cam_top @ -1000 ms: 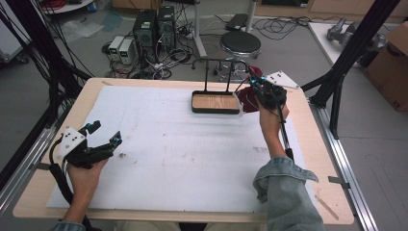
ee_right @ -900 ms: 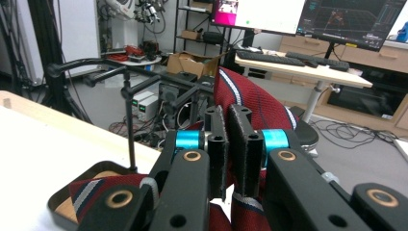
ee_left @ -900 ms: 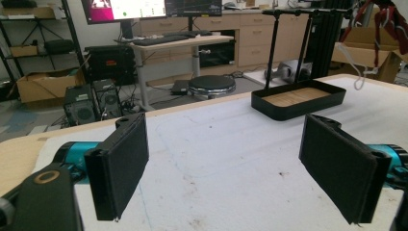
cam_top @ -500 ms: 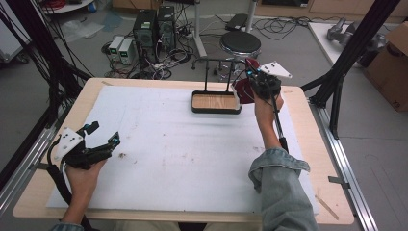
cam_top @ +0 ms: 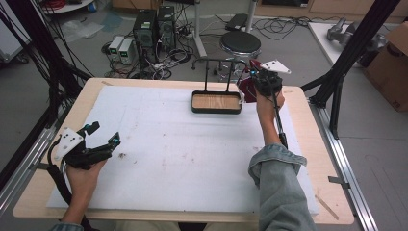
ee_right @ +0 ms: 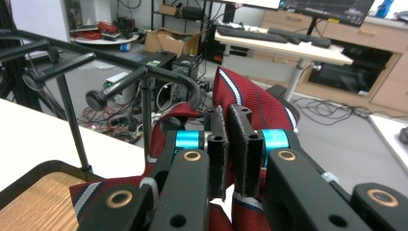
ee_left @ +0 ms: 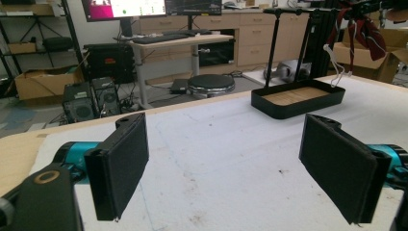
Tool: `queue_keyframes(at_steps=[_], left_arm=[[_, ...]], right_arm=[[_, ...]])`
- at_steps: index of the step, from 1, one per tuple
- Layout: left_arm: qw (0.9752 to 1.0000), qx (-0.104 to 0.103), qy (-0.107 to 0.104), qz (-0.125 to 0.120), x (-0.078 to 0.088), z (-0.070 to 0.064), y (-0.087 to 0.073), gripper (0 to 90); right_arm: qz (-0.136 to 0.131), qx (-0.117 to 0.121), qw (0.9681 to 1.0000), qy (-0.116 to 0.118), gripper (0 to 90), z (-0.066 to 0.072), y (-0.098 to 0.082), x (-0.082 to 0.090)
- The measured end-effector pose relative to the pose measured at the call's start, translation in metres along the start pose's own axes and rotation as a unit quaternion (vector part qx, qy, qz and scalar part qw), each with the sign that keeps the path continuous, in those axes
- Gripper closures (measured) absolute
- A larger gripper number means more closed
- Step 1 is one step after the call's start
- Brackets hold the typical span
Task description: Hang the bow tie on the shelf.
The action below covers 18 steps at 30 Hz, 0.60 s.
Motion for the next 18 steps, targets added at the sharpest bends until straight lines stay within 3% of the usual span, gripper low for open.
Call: queue_keyframes(at_steps=[2,6,9,18], left_arm=[[1.0000,0.000,0.000,-0.001,0.000,0.000,0.000,17.8],[1.0000,0.000,0.000,0.000,0.000,0.000,0.000,17.9],[1.0000,0.000,0.000,-0.001,0.001,0.000,0.001,17.9],[1.0000,0.000,0.000,0.000,0.001,0.000,0.000,17.9]], right_arm=[[0.004,-0.015,0.9999,0.007,85.2,-0.001,-0.004,-0.003],[0.011,-0.016,0.9998,0.009,85.1,0.000,-0.008,-0.006],[0.012,-0.033,0.9993,0.014,84.8,0.000,-0.010,-0.008],[0.019,-0.033,0.9991,0.017,82.5,0.000,-0.014,-0.011]])
Point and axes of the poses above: each handheld gripper's, and its own axes: x roughly backward along the jaws, y roughly out of its top, z roughly to its left, the point moved 10 cm from there along -x, roughly forward along the jaws
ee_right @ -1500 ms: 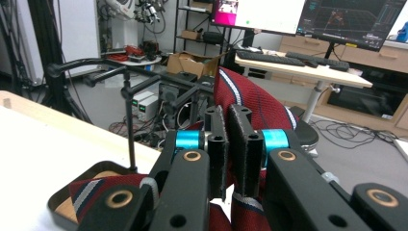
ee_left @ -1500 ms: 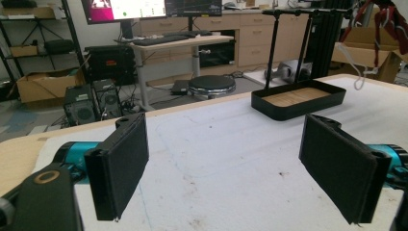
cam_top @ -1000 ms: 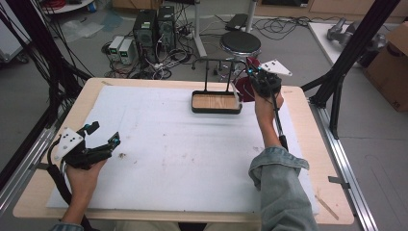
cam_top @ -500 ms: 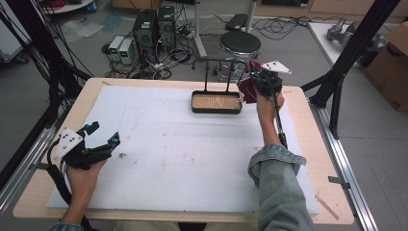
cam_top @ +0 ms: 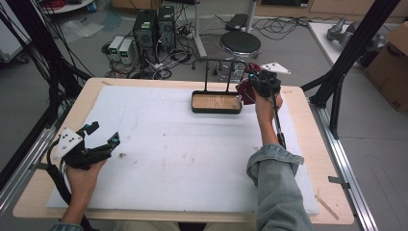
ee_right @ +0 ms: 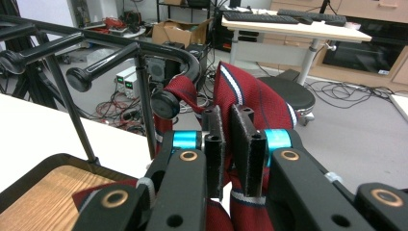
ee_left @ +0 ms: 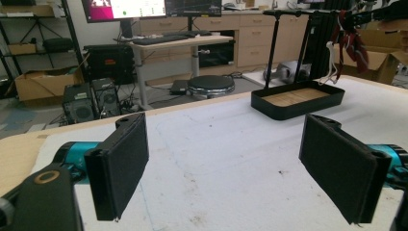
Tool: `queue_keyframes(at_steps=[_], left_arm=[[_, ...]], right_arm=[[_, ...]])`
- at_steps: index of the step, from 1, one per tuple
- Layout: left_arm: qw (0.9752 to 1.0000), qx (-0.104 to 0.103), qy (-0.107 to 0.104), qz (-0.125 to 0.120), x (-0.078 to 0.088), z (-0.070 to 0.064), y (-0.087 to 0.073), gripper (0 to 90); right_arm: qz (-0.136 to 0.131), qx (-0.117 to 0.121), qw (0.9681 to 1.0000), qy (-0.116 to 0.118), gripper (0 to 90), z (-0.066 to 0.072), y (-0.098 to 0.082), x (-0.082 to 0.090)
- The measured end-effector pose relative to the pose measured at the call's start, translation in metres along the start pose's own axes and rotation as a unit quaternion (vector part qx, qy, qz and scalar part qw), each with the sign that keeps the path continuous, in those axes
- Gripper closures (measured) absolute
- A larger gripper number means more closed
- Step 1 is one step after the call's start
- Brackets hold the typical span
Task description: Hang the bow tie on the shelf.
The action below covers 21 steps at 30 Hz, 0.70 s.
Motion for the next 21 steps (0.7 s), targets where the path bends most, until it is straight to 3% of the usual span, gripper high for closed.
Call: queue_keyframes(at_steps=[12,21], left_arm=[[1.0000,0.001,-0.001,-0.002,0.000,0.000,0.001,17.8],[1.0000,0.001,0.001,-0.002,0.000,0.000,0.001,17.8]], right_arm=[[-0.001,0.000,1.0000,-0.004,79.3,-0.002,0.000,0.001],[-0.014,-0.007,0.9997,-0.016,68.2,-0.015,0.008,0.015]])
Point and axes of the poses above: each handheld gripper's, and its own axes: x roughly backward along the jaws, y roughly out of its top, z roughly to its left, the point moved 10 cm from there along -x, roughly forward along the jaws
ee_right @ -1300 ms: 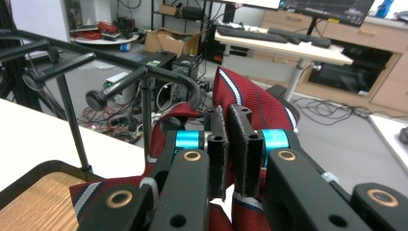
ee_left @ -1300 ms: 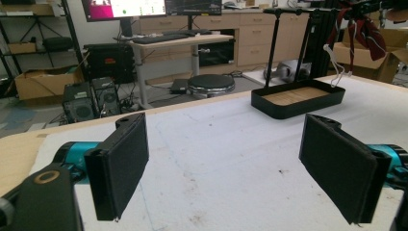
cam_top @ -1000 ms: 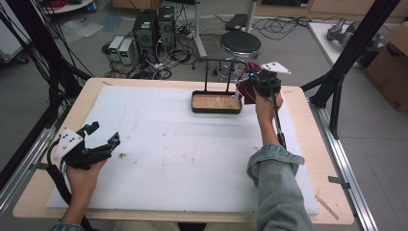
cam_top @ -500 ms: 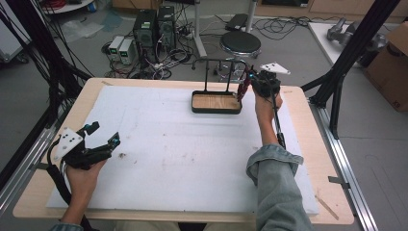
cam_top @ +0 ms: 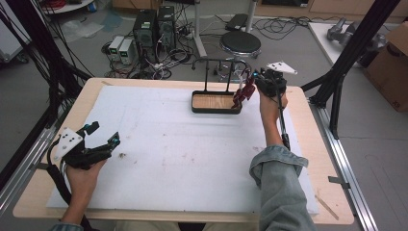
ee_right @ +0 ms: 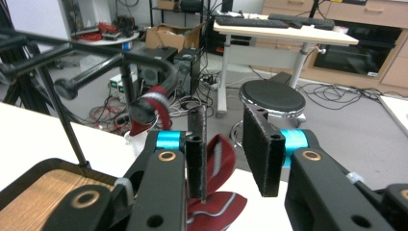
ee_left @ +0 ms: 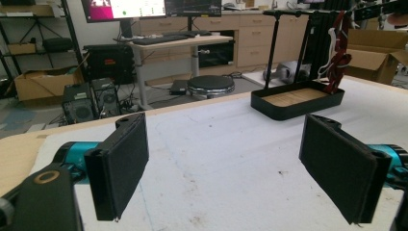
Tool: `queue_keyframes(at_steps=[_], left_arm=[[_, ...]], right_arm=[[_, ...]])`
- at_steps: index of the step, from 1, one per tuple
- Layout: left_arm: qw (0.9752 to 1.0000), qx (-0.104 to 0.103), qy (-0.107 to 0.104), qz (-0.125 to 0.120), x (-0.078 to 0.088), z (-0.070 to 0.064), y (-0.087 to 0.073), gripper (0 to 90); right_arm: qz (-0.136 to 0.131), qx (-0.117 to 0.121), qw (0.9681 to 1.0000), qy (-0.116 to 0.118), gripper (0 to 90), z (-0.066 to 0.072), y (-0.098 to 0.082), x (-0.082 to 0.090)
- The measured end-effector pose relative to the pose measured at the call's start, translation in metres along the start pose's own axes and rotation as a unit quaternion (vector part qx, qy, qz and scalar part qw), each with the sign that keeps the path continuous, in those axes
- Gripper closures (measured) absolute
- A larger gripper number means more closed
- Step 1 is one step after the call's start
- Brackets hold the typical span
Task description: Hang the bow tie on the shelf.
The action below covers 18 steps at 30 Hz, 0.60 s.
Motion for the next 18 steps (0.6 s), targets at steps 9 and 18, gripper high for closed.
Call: queue_keyframes(at_steps=[9,18], left_arm=[[1.0000,-0.001,0.000,0.000,0.000,-0.002,0.000,17.8],[1.0000,-0.004,0.004,0.002,0.002,-0.002,-0.002,17.8]], right_arm=[[-0.019,-0.019,0.9996,0.005,52.5,-0.012,0.012,0.019],[-0.049,-0.020,0.9986,0.004,31.0,-0.021,0.032,0.048]])
Point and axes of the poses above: each handheld gripper's, and its own axes: x roughly backward along the jaws, y roughly out of its top, z roughly to its left, the point moved 10 cm from there along -x, roughly forward along the jaws
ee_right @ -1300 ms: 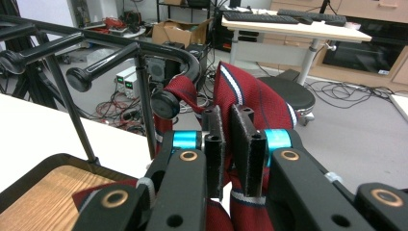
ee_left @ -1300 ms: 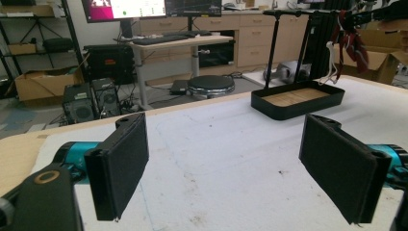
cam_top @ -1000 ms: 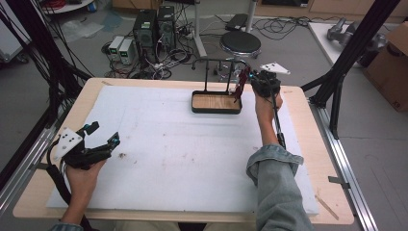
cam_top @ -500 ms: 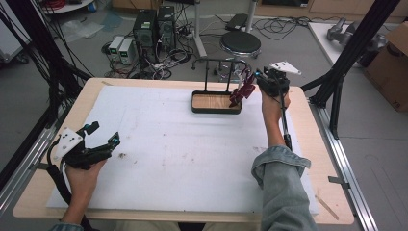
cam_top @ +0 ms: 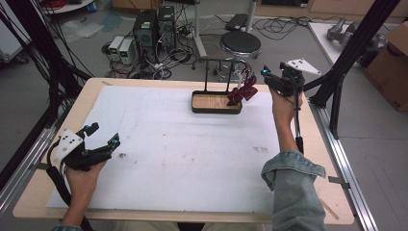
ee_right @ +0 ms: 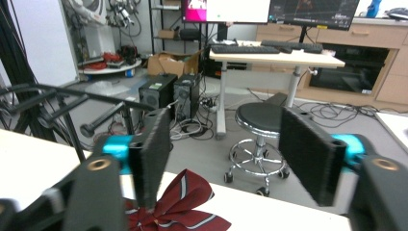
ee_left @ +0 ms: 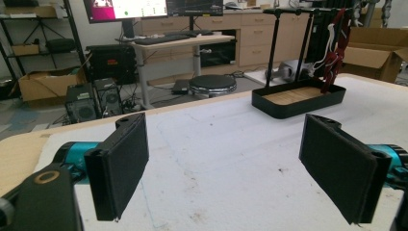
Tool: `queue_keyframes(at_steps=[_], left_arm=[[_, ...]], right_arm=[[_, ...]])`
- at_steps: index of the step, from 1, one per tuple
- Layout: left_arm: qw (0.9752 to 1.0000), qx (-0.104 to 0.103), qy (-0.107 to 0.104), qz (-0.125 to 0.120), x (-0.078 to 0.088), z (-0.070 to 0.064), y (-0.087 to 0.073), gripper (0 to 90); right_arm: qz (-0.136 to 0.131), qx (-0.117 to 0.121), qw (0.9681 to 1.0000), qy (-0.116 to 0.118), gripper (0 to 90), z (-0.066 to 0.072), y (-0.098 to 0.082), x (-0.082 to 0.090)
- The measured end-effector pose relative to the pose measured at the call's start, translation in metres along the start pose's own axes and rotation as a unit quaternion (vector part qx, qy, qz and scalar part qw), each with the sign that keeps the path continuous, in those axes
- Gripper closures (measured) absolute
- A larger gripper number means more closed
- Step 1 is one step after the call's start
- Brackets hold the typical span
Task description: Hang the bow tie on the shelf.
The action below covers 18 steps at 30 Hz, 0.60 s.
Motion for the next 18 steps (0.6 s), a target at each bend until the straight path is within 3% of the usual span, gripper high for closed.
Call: queue_keyframes(at_steps=[6,9,15,18], left_arm=[[1.0000,-0.002,0.000,0.002,0.000,0.000,-0.001,17.8],[1.0000,-0.001,-0.001,0.002,-0.001,0.000,-0.001,17.8],[1.0000,-0.001,-0.003,0.004,-0.005,-0.001,-0.002,17.8],[1.0000,-0.001,-0.004,0.004,-0.006,-0.002,-0.002,17.8]], right_arm=[[-0.012,-0.013,0.9998,-0.005,21.4,-0.007,0.011,0.017],[-0.025,0.000,0.9996,-0.016,21.3,-0.009,0.015,0.029],[-0.011,0.010,0.9998,-0.016,17.3,-0.013,0.013,0.053],[-0.036,0.022,0.9989,-0.022,17.2,-0.014,0.019,0.070]])
Point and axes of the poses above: each handheld gripper's, and its own axes: x roughly backward along the jaws, y roughly out of its top, z roughly to its left, the point moved 10 cm from there along -x, roughly forward along the jaws
